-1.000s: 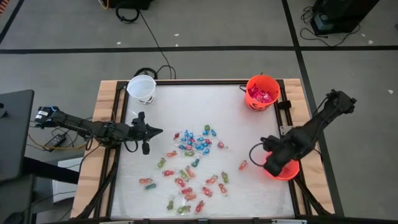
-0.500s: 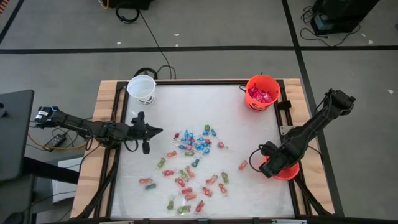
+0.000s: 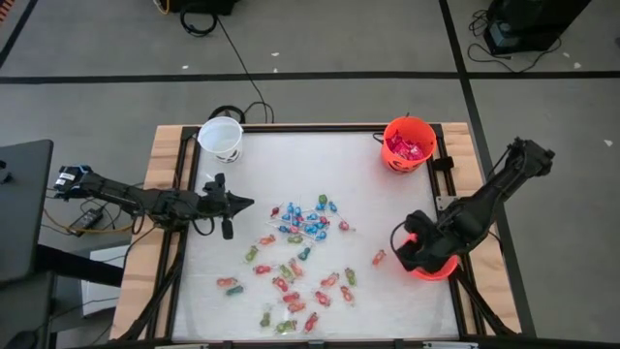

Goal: Sort candy by brand, put in halloween buckets
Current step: Put the orange gummy into the bottom orange bucket

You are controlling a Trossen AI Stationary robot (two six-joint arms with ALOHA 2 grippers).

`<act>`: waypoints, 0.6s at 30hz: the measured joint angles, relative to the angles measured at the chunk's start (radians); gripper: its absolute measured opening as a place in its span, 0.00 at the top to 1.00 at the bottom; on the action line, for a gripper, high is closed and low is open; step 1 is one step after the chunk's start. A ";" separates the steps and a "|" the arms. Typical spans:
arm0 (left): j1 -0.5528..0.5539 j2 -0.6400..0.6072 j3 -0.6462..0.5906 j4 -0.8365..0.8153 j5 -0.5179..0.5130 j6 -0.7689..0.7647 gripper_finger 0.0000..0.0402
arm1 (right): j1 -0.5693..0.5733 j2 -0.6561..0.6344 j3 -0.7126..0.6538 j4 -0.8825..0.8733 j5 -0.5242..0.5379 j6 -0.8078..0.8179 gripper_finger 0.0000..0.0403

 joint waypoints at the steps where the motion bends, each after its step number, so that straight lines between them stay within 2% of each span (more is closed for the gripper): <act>1: 0.000 0.000 0.000 -0.001 0.000 0.001 0.97 | -0.014 0.012 0.008 0.027 0.028 -0.052 0.57; 9: 0.000 0.000 0.000 -0.002 0.000 0.001 0.97 | -0.112 0.187 0.010 0.251 0.001 -0.587 0.57; 14: 0.000 0.000 0.000 -0.004 0.000 0.001 0.97 | -0.145 0.326 0.010 0.250 -0.092 -0.790 0.57; 18: 0.000 0.000 0.000 -0.006 0.000 0.001 0.97 | -0.167 0.431 0.010 0.253 -0.109 -0.900 0.57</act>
